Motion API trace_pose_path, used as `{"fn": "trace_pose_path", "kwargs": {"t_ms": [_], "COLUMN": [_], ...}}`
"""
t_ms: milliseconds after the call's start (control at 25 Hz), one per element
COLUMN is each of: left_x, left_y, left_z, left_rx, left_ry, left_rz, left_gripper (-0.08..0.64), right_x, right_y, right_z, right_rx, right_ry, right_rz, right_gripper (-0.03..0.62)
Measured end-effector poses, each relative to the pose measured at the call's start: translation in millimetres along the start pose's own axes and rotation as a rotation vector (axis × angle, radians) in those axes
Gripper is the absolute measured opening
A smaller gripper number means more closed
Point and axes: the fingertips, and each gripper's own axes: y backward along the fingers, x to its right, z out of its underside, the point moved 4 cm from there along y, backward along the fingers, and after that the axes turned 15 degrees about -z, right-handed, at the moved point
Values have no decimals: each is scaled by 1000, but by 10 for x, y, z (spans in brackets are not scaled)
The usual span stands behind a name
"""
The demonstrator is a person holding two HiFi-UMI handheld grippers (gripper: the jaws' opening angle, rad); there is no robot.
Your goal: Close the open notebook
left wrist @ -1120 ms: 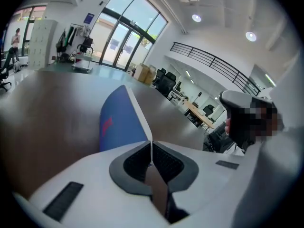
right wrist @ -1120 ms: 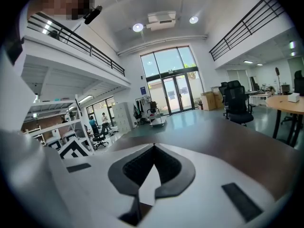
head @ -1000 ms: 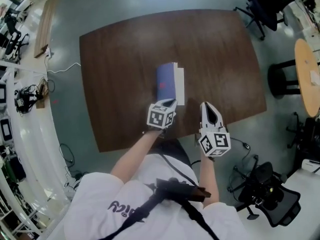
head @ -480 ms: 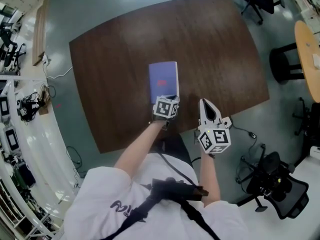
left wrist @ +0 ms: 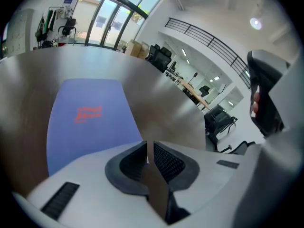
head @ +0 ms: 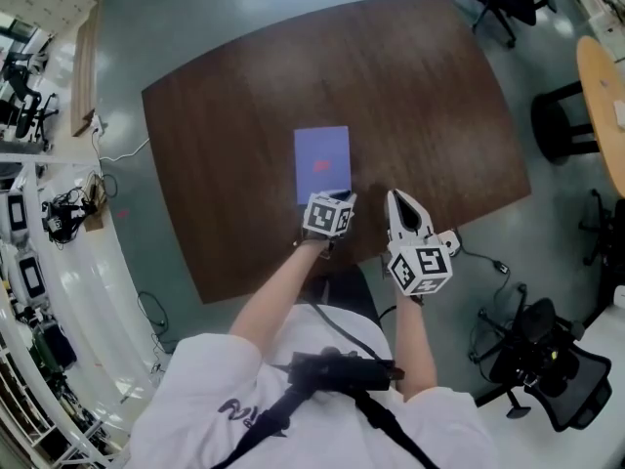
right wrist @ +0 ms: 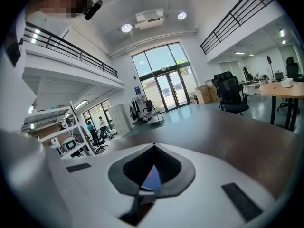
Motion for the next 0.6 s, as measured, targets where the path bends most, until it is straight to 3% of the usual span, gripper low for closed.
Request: {"fn": "trace_pose_path", "kwargs": {"t_ms": [160,320,400,600], "left_x": [-15,-188,-298,-623], "left_y": [376,941,1303,2215], "left_z": [-215,-537,-748,-1138], "left_rx": [106,288,402,677], "left_ry": [110,161,154,24], "left_rz": [45,33,-4,-202], "left_gripper": [25,25,23,23], "right_x": [-84,-282,-405,-766], "right_y": [-104,-276,-355,-621], "right_z": [-86,-241,-359,-725], "right_rx": [15,37,46,66], "right_ry": [6,33,52,135], "right_rz": [-23,-65,-89,-164], "right_gripper": [-9,-9,-8,-9]}}
